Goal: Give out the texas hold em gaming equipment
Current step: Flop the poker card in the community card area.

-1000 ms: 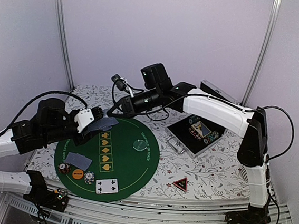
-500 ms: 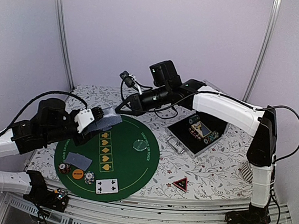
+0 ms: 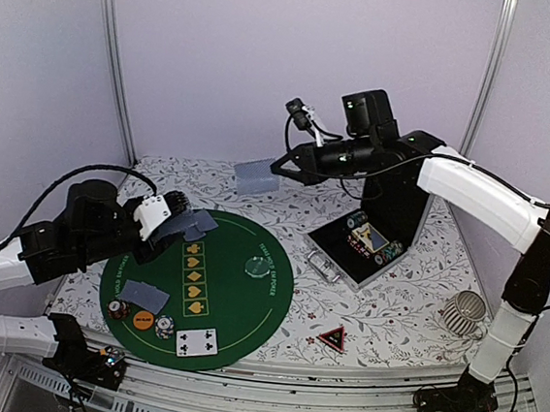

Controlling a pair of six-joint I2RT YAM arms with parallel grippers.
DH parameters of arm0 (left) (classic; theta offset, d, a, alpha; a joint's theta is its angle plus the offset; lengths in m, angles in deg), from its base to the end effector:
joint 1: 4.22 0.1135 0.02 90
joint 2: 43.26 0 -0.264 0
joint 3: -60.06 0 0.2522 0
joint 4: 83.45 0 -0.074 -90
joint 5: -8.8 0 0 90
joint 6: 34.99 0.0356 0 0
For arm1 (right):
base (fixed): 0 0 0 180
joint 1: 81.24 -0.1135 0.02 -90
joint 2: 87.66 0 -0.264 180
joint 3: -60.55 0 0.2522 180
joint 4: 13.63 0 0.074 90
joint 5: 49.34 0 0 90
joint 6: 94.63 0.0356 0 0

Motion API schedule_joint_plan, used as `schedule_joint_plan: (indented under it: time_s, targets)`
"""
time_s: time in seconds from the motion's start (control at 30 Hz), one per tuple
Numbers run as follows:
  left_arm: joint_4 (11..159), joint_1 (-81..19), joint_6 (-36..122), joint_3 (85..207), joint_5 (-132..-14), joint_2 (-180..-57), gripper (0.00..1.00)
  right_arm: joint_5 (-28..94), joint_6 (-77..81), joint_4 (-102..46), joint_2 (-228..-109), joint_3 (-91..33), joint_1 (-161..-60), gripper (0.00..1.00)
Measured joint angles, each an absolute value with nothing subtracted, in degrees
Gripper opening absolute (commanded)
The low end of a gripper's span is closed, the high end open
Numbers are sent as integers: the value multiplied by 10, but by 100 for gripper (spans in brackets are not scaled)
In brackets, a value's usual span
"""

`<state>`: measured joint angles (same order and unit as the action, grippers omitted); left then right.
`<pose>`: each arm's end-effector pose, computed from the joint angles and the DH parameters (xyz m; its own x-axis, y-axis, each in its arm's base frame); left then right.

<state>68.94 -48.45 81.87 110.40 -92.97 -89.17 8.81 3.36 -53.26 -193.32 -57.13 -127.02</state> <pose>0.1396 -0.1258 0.2798 -0.0038 0.6210 -0.7838 0.6168 0.6184 0.4870 0.2866 0.3215 0.3719 -0.4500 -0.2932 -0.8435 -0.8809 0.3010 0.3654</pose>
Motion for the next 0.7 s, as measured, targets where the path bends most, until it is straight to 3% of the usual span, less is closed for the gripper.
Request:
schedule_joint_plan:
  time_s: [0.23,0.43,0.7]
  targets:
    - [704,-483,811,1104,-971,-886,57,208,-19,-497,-1883,-493,-1236,1]
    - [716,-478,809,1104,-988,-881,57,286,-150,-395,-1955,-437,-1302,1]
    - [718,-474,808,1104,-993,-878,57,280,-376,-251,-2060,-440,-1398,1]
